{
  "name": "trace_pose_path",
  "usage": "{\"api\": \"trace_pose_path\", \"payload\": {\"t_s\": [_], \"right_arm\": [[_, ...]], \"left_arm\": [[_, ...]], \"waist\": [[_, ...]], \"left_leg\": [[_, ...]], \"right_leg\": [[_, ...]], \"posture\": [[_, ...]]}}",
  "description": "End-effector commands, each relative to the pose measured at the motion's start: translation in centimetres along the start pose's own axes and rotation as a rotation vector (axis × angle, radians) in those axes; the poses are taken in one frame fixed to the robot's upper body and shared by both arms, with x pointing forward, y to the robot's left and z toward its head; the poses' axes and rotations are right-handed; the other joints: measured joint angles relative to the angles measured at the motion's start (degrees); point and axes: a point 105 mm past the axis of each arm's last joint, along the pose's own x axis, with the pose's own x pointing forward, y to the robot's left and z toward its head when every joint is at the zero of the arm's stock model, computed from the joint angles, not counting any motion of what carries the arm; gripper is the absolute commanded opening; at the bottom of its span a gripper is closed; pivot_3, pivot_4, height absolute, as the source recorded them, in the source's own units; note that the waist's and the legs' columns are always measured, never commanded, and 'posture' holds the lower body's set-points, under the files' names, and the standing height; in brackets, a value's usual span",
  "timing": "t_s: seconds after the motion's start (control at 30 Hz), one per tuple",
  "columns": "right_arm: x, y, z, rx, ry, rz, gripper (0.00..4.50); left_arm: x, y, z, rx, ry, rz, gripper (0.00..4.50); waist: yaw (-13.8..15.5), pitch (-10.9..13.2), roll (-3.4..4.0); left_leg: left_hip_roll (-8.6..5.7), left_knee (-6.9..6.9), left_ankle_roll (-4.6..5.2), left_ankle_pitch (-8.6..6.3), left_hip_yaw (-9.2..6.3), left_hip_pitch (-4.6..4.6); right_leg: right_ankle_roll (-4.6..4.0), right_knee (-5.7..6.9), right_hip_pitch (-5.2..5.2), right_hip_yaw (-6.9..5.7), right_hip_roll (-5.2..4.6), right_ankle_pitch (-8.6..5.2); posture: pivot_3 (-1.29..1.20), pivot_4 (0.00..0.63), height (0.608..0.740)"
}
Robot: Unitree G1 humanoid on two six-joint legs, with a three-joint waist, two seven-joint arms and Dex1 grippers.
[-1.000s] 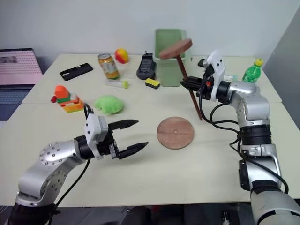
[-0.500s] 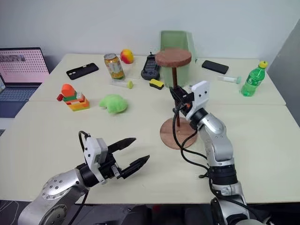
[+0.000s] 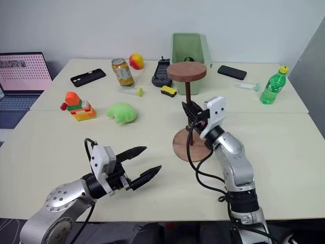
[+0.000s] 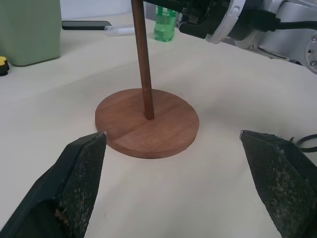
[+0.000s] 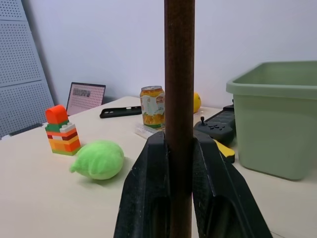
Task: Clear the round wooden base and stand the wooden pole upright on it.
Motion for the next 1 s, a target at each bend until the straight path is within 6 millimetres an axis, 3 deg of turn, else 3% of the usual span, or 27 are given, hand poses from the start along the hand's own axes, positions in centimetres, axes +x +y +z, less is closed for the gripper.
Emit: {"api": "trace_pose_path", "payload": {"t_s": [0.03,0.47,1.0], "right_arm": [[0.4,0.2,0.7,-0.036,-0.043,0.01,0.24],[-0.4,-0.7,0.2,-0.107,-0.019,0.019,0.24],[0.2,1.4,-0.3,-0.043,-0.036,0.034,0.24]], "left_arm": [[0.1,-0.3,0.8,0.033,-0.03,-0.019,4.5],[0.2,-0.2,0.8,0.038,-0.033,-0.018,4.5],[0.4,-0.1,1.1,0.039,-0.041,-0.019,4.5]], "waist": [[0.0,0.0,0.0],[0.0,0.0,0.0],[0.0,0.0,0.0]], "left_leg": [[0.0,0.0,0.0,0.0,0.0,0.0],[-0.01,0.0,0.0,0.0,0.01,0.0],[0.01,-0.02,0.0,0.0,0.01,0.03]], "right_leg": [[0.0,0.0,0.0,-0.01,0.0,0.0],[0.0,-0.01,0.02,0.0,0.0,0.0],[0.0,-0.02,0.03,0.02,-0.01,0.0]], "posture": [[0.0,0.15,0.74],[0.0,0.15,0.74],[0.0,0.15,0.74]]}}
